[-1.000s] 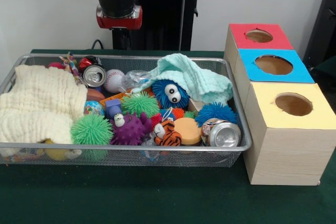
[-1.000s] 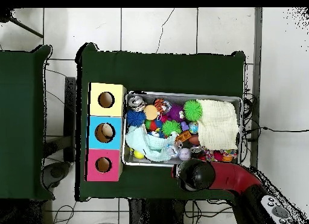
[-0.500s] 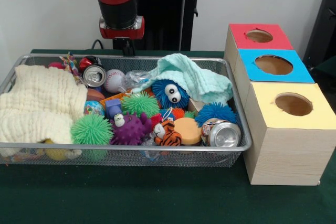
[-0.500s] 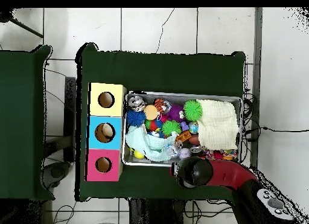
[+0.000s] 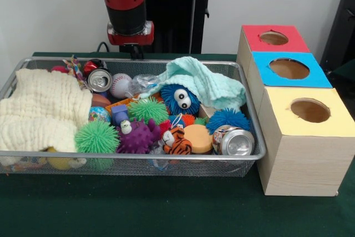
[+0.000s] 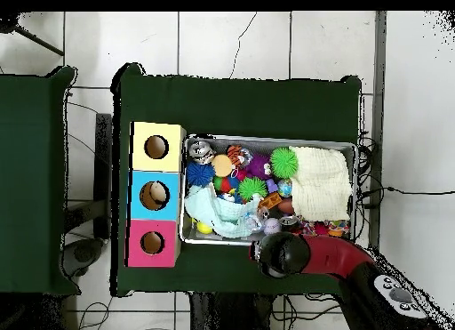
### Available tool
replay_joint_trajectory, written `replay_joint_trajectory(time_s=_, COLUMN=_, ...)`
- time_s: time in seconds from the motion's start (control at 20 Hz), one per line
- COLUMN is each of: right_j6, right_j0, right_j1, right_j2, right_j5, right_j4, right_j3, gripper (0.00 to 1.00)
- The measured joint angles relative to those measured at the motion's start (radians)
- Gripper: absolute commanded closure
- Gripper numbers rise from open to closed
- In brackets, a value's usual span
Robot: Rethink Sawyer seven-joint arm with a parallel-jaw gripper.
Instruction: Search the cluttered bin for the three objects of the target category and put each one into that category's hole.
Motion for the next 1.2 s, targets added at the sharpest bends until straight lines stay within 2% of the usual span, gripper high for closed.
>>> replay_joint_trajectory(time_s=0.75, right_j6=0.0, right_j0=0.0, right_j1=0.015, right_j2=0.0, right_j5=0.004, right_j4=-0.004, right_j3=-0.008, gripper=1.0)
replay_joint_trajectory(time_s=1.2, right_j6=0.0, right_j0=0.0, right_j1=0.012, right_j2=0.001, right_j5=0.071, right_j4=-0.004, right_j3=-0.048, gripper=1.0)
